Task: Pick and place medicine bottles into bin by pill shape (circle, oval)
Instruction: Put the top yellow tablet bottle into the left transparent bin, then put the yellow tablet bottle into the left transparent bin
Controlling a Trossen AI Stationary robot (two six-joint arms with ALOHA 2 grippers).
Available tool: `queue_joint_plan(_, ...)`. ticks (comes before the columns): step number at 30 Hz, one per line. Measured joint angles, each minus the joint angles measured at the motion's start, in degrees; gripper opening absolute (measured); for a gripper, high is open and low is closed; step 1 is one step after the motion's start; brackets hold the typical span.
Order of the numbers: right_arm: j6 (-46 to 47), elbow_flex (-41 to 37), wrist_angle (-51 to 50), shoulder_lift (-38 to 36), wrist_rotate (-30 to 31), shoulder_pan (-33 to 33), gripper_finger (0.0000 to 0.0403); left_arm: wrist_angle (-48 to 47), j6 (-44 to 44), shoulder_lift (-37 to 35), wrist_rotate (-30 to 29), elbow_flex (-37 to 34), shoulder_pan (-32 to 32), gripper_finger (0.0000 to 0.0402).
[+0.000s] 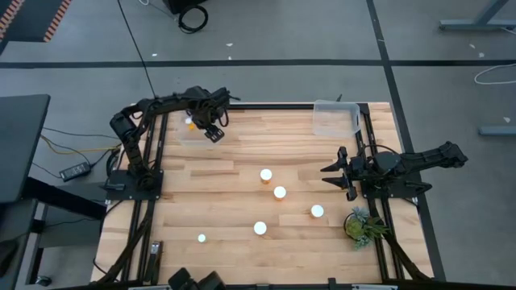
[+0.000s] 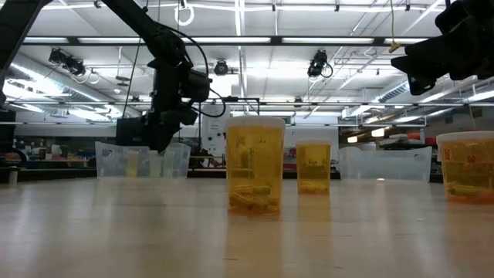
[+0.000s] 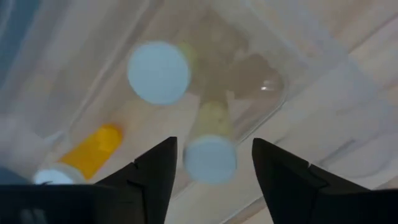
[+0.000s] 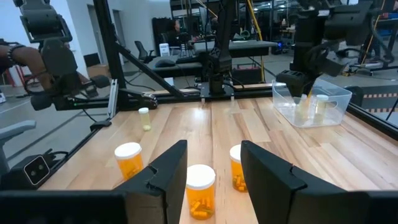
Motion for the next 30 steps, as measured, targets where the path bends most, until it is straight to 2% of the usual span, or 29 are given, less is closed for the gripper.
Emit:
queue_joint_plan(8,0.0,0.0,0.02,-0.01,0.0,-0.01,0.0157,-8.6,-0.02,-0.05,0.0,8.66,-0.45,0.0226)
queue_joint_plan(12,0.0,0.0,0.0,0.0,0.0,-0.02,0.0157,-14.44,-0.34,-0.1,-0.08,12.1,-2.95,0.0219)
queue_joint_plan(23,0.0,0.0,0.02,-0.02,0.0,0.0,0.0157,-19.15,-3.95,-2.04,0.3,12.02,-16.87,0.0204)
queue_joint_plan(30,0.0,0.0,0.02,0.0,0.0,0.0,0.0157,-17.03,-8.65,-2.04,0.6,12.0,-28.25,0.0196)
